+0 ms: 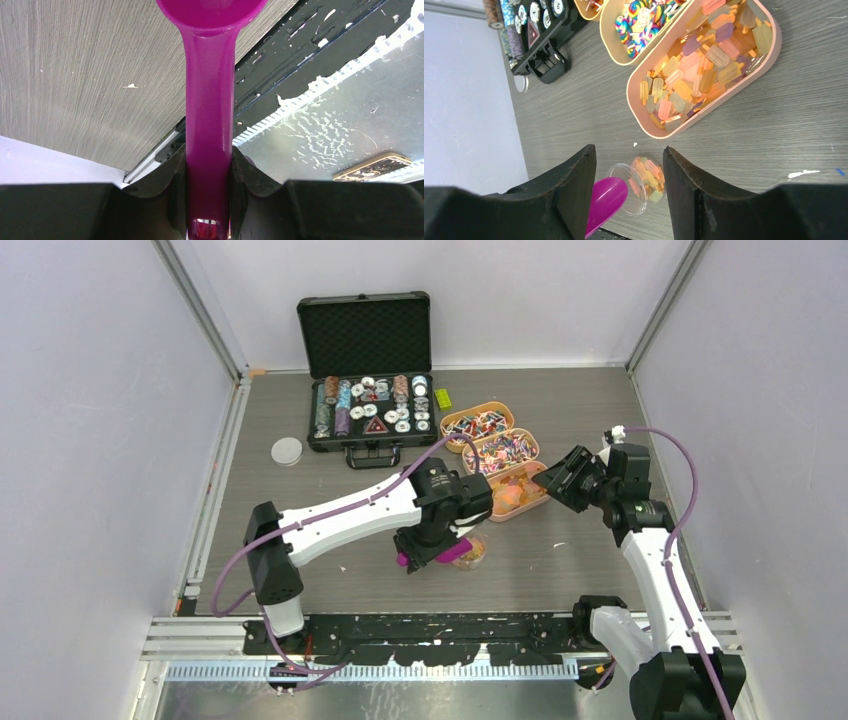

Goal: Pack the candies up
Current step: Place the fake candies in the packing bottle, then adjust the spatula.

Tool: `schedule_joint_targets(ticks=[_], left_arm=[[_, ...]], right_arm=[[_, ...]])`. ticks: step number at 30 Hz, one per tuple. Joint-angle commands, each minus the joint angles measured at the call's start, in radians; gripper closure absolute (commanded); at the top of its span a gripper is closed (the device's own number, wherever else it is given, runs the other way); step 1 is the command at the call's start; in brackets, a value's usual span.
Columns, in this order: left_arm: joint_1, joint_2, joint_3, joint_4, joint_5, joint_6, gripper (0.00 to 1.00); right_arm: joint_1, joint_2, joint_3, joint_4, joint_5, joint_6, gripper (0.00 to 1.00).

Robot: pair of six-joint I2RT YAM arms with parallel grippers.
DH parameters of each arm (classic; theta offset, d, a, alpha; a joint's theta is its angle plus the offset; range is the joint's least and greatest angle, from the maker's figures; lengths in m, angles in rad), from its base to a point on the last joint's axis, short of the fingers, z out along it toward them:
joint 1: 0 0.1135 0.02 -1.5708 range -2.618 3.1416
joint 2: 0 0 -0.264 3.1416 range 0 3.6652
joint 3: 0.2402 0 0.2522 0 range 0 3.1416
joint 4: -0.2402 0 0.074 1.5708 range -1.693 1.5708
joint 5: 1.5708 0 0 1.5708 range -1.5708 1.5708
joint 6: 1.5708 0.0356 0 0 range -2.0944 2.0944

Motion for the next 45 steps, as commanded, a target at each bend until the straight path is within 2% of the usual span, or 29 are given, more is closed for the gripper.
schedule_joint_targets(ticks=[1, 6, 14, 22, 27, 30, 34, 35, 41, 43, 45], left_arm=[[-0.005, -0.043, 0.027, -0.195, -0.009, -0.006, 1.00], [-0.005, -0.103, 0.022, -0.130, -0.018, 0.025, 1.00], [-0.003, -0.261, -0.049, -0.005, -0.121, 0.074, 1.00], [-0.005, -0.561, -0.362, 0.382, -0.217, 0.333, 1.00], [-0.004, -0.718, -0.515, 0.606, -0.219, 0.463, 1.00], [-0.004, -0.752, -0.570, 0.705, -0.251, 0.502, 1.00], [0.009, -0.695, -0.559, 0.744, -0.273, 0.496, 1.00], [0.030, -0.674, -0.550, 0.746, -0.253, 0.487, 1.00], [0.272, -0.586, -0.457, 0.750, 0.112, 0.394, 1.00], [0.311, -0.573, -0.412, 0.733, 0.196, 0.382, 1.00], [0.325, -0.536, -0.354, 0.674, 0.252, 0.379, 1.00]], right_arm=[[-0.001, -0.033, 0.007, 0.009, -0.044, 0.022, 0.44], [0.000, -0.054, 0.041, -0.027, -0.061, 0.031, 0.42], [0.000, -0.123, 0.128, -0.106, -0.075, 0.037, 0.36], [0.001, -0.172, 0.173, -0.097, -0.112, 0.046, 0.35], [0.000, -0.201, 0.174, -0.050, -0.169, 0.050, 0.35], [0.012, -0.214, 0.144, 0.039, -0.243, 0.039, 0.35], [0.048, -0.262, 0.133, 0.127, -0.253, -0.090, 0.33], [0.064, -0.279, 0.127, 0.174, -0.255, -0.127, 0.32], [0.171, -0.328, 0.030, 0.442, -0.248, -0.241, 0.30], [0.226, -0.321, -0.015, 0.541, -0.267, -0.320, 0.30], [0.304, -0.329, -0.054, 0.590, -0.230, -0.468, 0.30]])
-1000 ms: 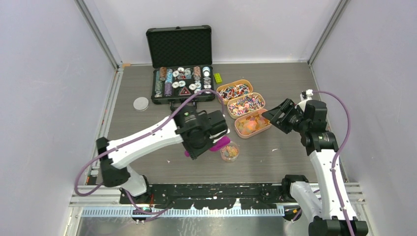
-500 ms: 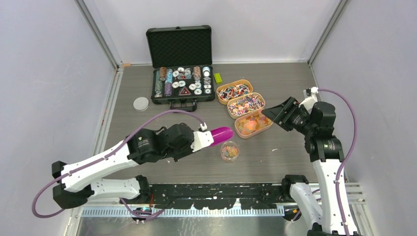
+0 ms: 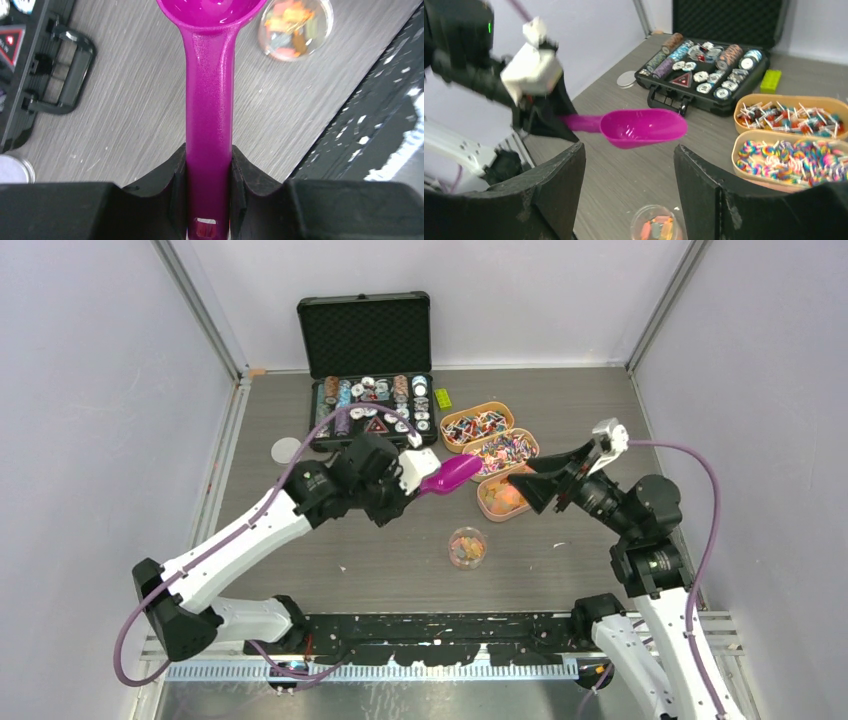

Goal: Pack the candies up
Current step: Adjust the spatula.

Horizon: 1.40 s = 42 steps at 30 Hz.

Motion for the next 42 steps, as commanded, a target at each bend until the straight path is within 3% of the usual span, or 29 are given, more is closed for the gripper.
schedule_joint_targets(ticks=[1, 12, 17, 24, 28, 32, 36, 42], left_arm=[[0.034, 0.029, 0.168, -0.028, 0.236, -0.038, 1.00], [0.035, 0.129, 0.359, -0.287, 0.400, -0.120, 1.00], [0.035, 0.159, 0.424, -0.339, 0.409, -0.135, 1.00], [0.038, 0.163, 0.451, -0.333, 0.475, -0.131, 1.00], [0.060, 0.155, 0.458, -0.331, 0.500, -0.135, 1.00], [0.118, 0.117, 0.433, -0.281, 0.526, -0.151, 0.99], [0.143, 0.051, 0.380, -0.163, 0.491, -0.199, 0.84], [0.147, -0.027, 0.309, -0.046, 0.371, -0.214, 0.54]], right_arm=[[0.146, 0.003, -0.072, 0.215, 0.041, -0.304, 0.30], [0.562, 0.163, 0.066, 0.086, 0.290, -0.796, 0.30], [0.750, 0.261, 0.168, -0.064, 0.450, -0.992, 0.29], [0.970, 0.379, 0.196, -0.065, 0.759, -1.194, 0.30], [1.037, 0.413, 0.167, 0.004, 0.856, -1.266, 0.45], [1.043, 0.416, 0.124, 0.095, 0.863, -1.262, 0.77], [1.042, 0.444, 0.103, 0.184, 0.868, -1.210, 0.97], [1.042, 0.472, 0.044, 0.369, 0.855, -1.121, 0.99]])
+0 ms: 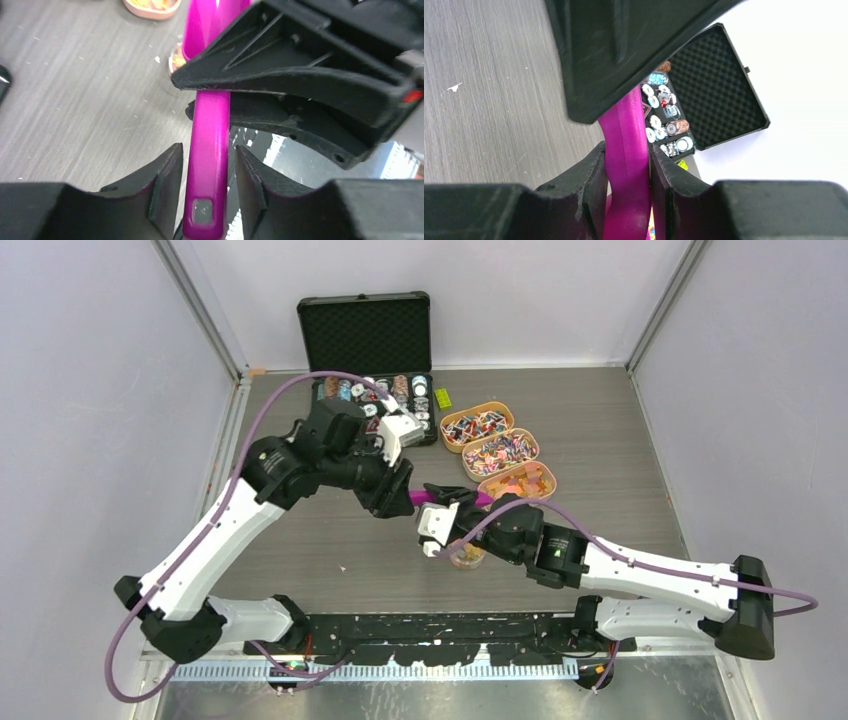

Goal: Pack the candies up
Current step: Adjust the spatula.

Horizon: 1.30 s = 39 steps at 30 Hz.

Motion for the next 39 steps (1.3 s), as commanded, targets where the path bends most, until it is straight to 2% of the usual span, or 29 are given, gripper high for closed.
schedule_joint_targets(ticks=[1, 5, 14, 20, 23, 29, 30, 33, 35, 39], left_arm=[[0.013, -0.082, -0.033, 0.179, -0.091, -0.029, 0.52], [0.013, -0.108, -0.066, 0.230, -0.118, -0.062, 0.50], [0.013, -0.121, -0.115, 0.249, -0.060, -0.091, 0.44], [0.013, -0.116, -0.128, 0.274, -0.027, -0.115, 0.47], [0.013, -0.113, -0.127, 0.275, -0.027, -0.114, 0.57], [0.013, -0.115, -0.126, 0.292, -0.045, -0.112, 0.99], [0.013, -0.114, -0.125, 0.296, -0.052, -0.109, 1.00], [0.013, -0.102, -0.118, 0.317, -0.074, -0.082, 1.00], [0.013, -0.095, -0.111, 0.335, -0.125, -0.052, 1.00], [0.024, -0.078, -0.115, 0.396, -0.224, 0.025, 1.00]], right_arm=[[0.005, 0.018, -0.046, 0.182, 0.016, 0.087, 1.00], [0.005, 0.025, -0.070, 0.240, 0.029, 0.128, 1.00], [0.005, 0.003, -0.111, 0.345, 0.089, 0.180, 1.00], [0.005, 0.009, -0.112, 0.367, 0.089, 0.184, 1.00], [0.005, 0.015, -0.111, 0.369, 0.084, 0.184, 1.00], [0.005, 0.013, -0.122, 0.366, 0.049, 0.201, 0.98], [0.004, 0.014, -0.119, 0.349, 0.036, 0.213, 0.89], [0.005, 0.011, -0.098, 0.279, 0.054, 0.310, 0.50], [0.003, -0.011, -0.117, 0.268, 0.069, 0.383, 0.32], [-0.001, -0.107, -0.190, 0.310, 0.136, 0.517, 0.28]])
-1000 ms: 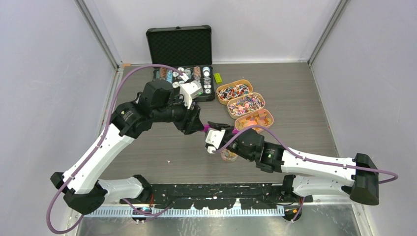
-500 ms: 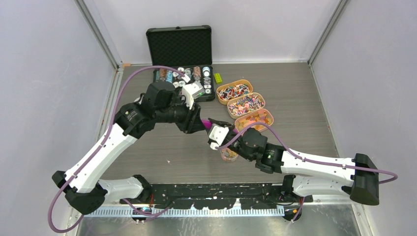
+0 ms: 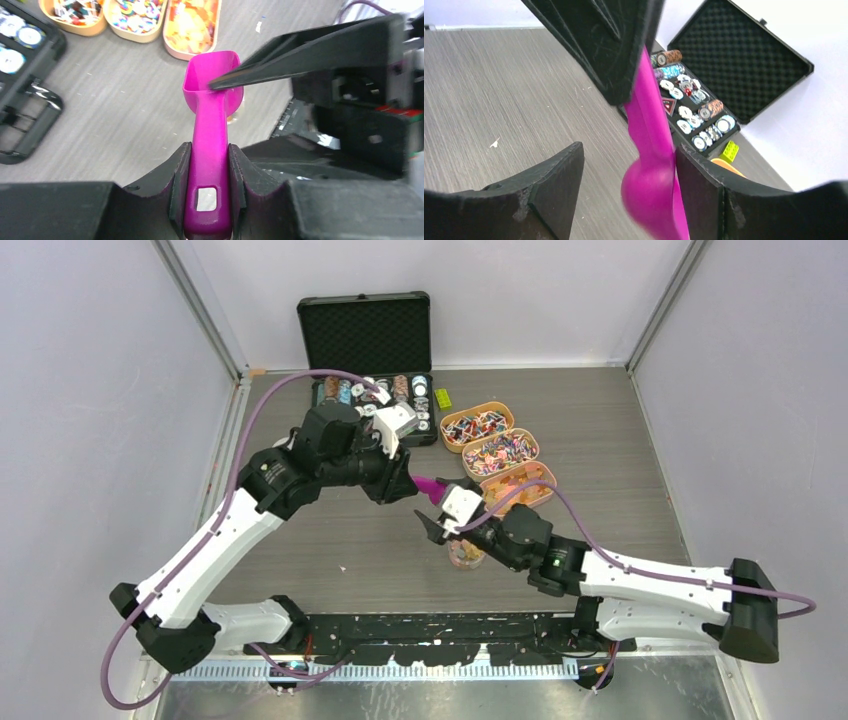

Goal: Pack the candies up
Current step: Adjust the spatula, then scoop the fake candies from the storage box.

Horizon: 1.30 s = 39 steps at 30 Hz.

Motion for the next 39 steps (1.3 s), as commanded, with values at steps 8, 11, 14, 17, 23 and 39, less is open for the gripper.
schedule_joint_targets(ticks=[8, 11, 14, 17, 23, 39], left_arm=[[0.061, 0.131, 0.022, 0.269, -0.132, 0.259, 1.00], [0.092, 0.185, 0.026, 0.312, -0.072, 0.305, 1.00], [0.102, 0.230, 0.025, 0.355, -0.029, 0.381, 1.00], [0.113, 0.287, 0.054, 0.361, -0.039, 0.440, 1.00], [0.128, 0.402, 0.127, 0.348, -0.041, 0.526, 1.00], [0.177, 0.606, 0.244, 0.299, -0.057, 0.663, 1.00]], right_arm=[[-0.085, -0.240, -0.053, -0.155, 0.221, 0.387, 0.27], [-0.225, -0.240, -0.010, -0.265, 0.190, 0.523, 0.27], [-0.449, -0.192, 0.055, -0.389, 0.063, 0.680, 0.28], [-0.649, -0.091, 0.123, -0.442, -0.098, 0.797, 0.29], [-0.952, 0.179, 0.282, -0.489, -0.365, 0.925, 0.37], [-1.116, 0.733, 0.740, -0.664, -0.509, 0.772, 0.56]])
